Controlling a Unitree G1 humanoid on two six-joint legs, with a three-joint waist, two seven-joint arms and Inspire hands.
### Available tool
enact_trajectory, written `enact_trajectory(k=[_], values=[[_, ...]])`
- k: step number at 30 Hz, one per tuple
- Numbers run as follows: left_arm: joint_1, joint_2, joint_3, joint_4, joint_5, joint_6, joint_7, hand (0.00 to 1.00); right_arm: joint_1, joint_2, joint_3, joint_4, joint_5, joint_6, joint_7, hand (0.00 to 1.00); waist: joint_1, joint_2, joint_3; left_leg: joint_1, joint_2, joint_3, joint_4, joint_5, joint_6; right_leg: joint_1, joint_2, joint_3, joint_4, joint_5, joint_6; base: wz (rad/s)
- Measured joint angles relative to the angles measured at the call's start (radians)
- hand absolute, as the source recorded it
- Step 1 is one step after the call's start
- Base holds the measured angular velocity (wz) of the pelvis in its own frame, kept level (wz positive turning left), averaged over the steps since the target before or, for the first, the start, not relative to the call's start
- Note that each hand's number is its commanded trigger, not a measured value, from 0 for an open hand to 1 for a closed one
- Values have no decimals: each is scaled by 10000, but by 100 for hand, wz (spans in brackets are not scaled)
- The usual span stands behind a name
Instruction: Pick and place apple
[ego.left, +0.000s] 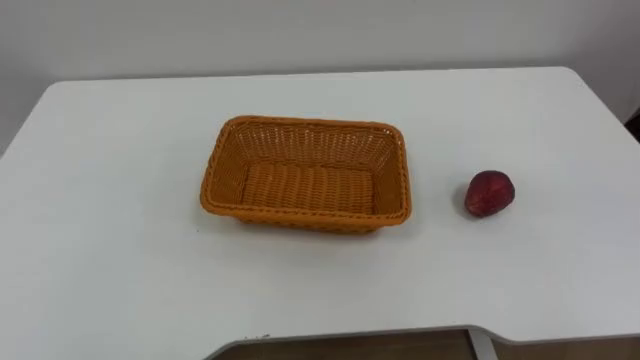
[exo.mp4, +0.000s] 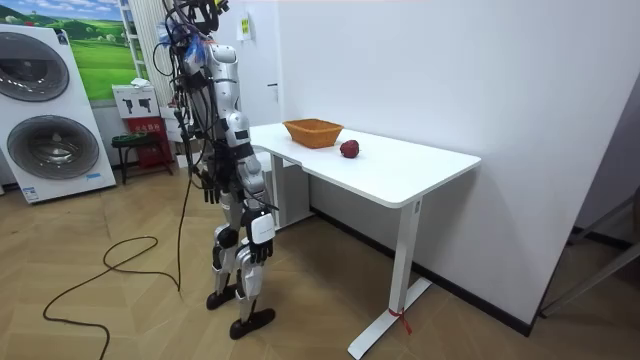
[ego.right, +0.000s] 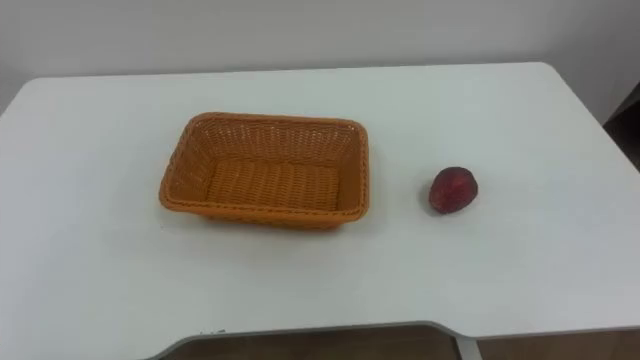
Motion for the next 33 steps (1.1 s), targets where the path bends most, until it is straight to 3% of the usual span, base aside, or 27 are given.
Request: enact_trajectory(k=[9, 15, 17, 19, 23, 25, 27, 29, 31, 33], values=[[-8, -2, -10, -2, -20, -40, 9, 0, -139, 42, -22, -24, 34, -10, -246, 0, 30, -28, 1, 14, -1, 8, -11, 0, 0, -11, -5, -3, -3, 0, 0, 0], [36, -89, 45, -1, -189, -259, 419, 0, 205, 174, -260, -130, 2986, -13, -1288, 0, 57, -86, 25, 10, 5, 7, 62, 0, 0, -3, -8, -16, 10, 0, -1, 0], [114, -136, 169, 13, -190, -261, 586, 0, 367, 224, -729, -228, 3711, -5, -1646, 0, -23, -83, 45, 13, 5, 15, 70, 0, 0, -17, -4, 9, 29, 0, -1, -4], [258, -171, 639, -91, -204, -432, 666, 0, 627, 242, -2209, -851, 5724, -73, -2313, 0, -122, -70, 67, 24, 3, 60, 80, -2, 2, -39, 4, 86, 113, -2, 0, -10], [415, -86, 1750, -173, -392, -816, 929, 0, 595, 242, -4208, -2937, 9068, -648, -3437, 0, -465, -87, 68, 53, 1, 151, 16, -11, 7, -132, 16, 176, 213, -59, 2, -6], [529, 78, 1911, -179, -605, -1114, 1192, 0, 506, 219, -4668, -3946, 10646, -1452, -4121, 0, -593, -123, 57, 114, 8, 158, 34, -11, 6, -52, 28, 178, 195, -58, 0, 0], [594, 118, 1888, -208, -647, -1232, 1353, 0, 270, 205, -4869, -4119, 11378, -1888, -4544, 0, -625, -162, 33, 107, 7, 159, 42, -12, 4, -45, 23, 169, 176, -58, -1, 0], [737, 99, 1880, -309, -808, -1313, 1352, 0, 189, 224, -5033, -4683, 11693, -1904, -5110, 0, -635, -154, 20, 85, 2, 167, 32, -13, 5, -70, 13, 155, 176, -58, 0, 0], [1024, 104, 1902, -525, -860, -1335, 1354, 0, 183, 227, -5365, -5102, 11864, -2091, -5890, 0, -646, -166, -96, 88, -6, 164, 22, -13, 6, -69, 11, 160, 184, -54, 2, 0], [1135, 76, 1931, -558, -798, -1343, 1354, 0, 158, 227, -5745, -5764, 11894, -2272, -6602, 0, -623, -138, -125, 38, -18, 153, 46, -12, 5, -69, -3, 165, 174, -55, 3, 0]])
